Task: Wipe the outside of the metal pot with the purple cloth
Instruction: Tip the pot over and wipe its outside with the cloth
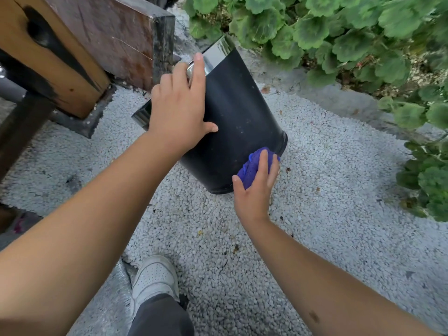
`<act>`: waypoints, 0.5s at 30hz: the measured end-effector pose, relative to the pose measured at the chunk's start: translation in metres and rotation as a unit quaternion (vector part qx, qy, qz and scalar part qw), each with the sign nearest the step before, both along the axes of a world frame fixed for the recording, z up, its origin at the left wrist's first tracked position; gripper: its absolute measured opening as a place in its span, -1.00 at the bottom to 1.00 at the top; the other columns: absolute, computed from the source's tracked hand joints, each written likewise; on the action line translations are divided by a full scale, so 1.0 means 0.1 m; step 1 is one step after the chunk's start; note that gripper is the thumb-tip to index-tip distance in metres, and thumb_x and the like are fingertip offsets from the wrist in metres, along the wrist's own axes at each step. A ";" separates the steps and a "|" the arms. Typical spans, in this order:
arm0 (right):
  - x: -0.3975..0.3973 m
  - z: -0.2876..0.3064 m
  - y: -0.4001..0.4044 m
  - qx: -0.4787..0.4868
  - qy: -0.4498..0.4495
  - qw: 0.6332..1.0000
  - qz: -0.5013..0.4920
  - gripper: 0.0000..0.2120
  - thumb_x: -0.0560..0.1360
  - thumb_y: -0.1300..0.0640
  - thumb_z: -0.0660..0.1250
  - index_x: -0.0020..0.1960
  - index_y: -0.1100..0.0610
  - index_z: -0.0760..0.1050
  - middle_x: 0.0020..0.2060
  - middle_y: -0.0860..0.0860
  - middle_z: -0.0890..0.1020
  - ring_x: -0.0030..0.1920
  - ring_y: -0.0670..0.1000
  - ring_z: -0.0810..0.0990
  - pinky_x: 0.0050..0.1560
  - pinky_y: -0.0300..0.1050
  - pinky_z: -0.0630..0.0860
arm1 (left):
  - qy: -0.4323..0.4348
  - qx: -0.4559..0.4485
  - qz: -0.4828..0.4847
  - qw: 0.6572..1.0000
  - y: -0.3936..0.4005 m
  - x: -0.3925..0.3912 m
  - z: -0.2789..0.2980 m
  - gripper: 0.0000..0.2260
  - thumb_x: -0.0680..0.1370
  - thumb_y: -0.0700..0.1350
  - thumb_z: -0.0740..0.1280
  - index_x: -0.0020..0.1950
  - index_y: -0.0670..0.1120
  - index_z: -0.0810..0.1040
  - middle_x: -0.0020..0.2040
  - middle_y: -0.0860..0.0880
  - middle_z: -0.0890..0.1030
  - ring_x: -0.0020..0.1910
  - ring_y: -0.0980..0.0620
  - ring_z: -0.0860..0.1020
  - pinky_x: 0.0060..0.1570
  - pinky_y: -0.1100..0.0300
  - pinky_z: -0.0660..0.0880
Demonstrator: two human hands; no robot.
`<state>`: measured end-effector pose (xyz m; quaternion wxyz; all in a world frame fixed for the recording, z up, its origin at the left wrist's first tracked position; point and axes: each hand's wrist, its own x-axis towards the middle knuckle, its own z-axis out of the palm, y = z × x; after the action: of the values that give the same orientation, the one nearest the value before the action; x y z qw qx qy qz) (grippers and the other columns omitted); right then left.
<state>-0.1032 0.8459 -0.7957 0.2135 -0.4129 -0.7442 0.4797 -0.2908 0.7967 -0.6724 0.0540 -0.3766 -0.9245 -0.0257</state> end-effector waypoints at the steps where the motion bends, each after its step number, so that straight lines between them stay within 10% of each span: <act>1: 0.00 0.00 0.00 -0.005 0.000 1.000 -0.003 -0.20 0.50 0.19 0.40 0.56 -0.11 0.03 0.56 -0.04 -0.09 0.54 -0.08 -0.01 0.41 -0.18 0.18 | 0.001 -0.002 -0.004 1.000 0.04 0.02 0.00 0.17 0.21 0.24 0.59 0.58 -0.17 0.02 0.44 -0.28 0.29 0.22 -0.33 0.40 0.15 -0.18 0.37; 8: 0.06 -0.04 0.38 -0.027 -0.004 1.000 -0.011 -0.20 0.49 0.23 0.42 0.56 -0.03 0.04 0.56 0.06 0.03 0.34 -0.55 -0.10 0.21 -0.66 -0.05 | -0.136 0.109 -0.060 0.983 -0.27 -0.24 0.03 -0.13 0.39 0.11 0.51 0.55 -0.01 0.08 0.35 -0.13 0.48 0.25 -0.21 0.49 0.12 -0.07 0.46; 15: 0.03 0.00 0.69 -0.117 0.034 0.992 -0.032 -0.21 0.42 0.28 0.43 0.51 -0.10 0.18 0.44 -0.10 0.30 0.42 -0.12 0.32 0.45 -0.03 0.30 | -0.263 0.093 0.053 0.959 -0.60 -0.18 -0.09 -0.56 0.34 -0.09 0.61 -0.07 -0.14 0.37 -0.26 0.02 0.46 -0.22 -0.11 0.45 -0.30 0.04 0.34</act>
<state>-0.1000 0.9151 -0.7957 0.2042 -0.4416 -0.6621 0.5700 -0.3090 0.7372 -0.6812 -0.1550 -0.2999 -0.9183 -0.2067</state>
